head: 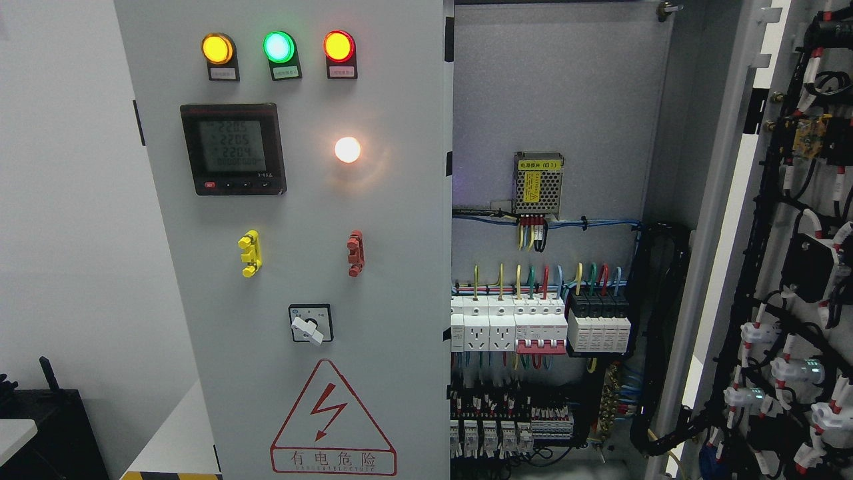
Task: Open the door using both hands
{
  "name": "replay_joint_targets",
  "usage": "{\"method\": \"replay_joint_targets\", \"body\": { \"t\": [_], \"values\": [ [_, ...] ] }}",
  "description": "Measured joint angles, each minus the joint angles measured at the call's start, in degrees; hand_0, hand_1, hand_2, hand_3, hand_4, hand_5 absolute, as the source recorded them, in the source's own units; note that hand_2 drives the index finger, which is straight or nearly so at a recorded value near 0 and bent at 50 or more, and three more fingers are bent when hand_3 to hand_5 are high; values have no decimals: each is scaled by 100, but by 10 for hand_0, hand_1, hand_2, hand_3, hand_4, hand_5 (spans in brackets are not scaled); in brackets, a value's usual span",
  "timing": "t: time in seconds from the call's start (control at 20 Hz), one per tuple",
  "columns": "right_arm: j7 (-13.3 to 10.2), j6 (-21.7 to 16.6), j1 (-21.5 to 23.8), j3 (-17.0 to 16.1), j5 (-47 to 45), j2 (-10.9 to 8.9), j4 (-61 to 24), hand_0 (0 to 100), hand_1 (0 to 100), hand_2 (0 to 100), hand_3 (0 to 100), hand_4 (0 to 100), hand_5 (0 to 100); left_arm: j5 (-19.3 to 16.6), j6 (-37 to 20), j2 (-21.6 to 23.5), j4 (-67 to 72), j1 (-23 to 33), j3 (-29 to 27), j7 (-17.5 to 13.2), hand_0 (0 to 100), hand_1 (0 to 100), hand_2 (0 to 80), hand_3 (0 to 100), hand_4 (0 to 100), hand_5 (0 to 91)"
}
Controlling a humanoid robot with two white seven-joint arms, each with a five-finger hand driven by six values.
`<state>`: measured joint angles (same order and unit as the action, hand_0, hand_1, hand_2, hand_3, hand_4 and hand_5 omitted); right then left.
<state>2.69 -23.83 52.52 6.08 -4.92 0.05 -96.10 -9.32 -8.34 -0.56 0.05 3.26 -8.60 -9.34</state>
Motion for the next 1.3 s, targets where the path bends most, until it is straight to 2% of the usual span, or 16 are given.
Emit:
{"method": "replay_joint_targets", "body": {
  "t": [0.65, 1.05, 1.3],
  "values": [
    [6, 19, -567, 85, 12, -3, -642, 0, 0, 0, 0, 0, 0, 0, -5, -102, -3, -9, 0, -30, 0, 0, 0, 0, 42, 0],
    [4, 340, -987, 176, 22, -4, -899, 0, 0, 0, 0, 0, 0, 0, -7, -124, -4, -10, -1, -29, 0, 0, 0, 0, 42, 0],
    [-27, 414, -1270, 211, 29, -4, -1040, 0, 0, 0, 0, 0, 0, 0, -8, -133, -4, -10, -1, -30, 0, 0, 0, 0, 42, 0]
  ]
}}
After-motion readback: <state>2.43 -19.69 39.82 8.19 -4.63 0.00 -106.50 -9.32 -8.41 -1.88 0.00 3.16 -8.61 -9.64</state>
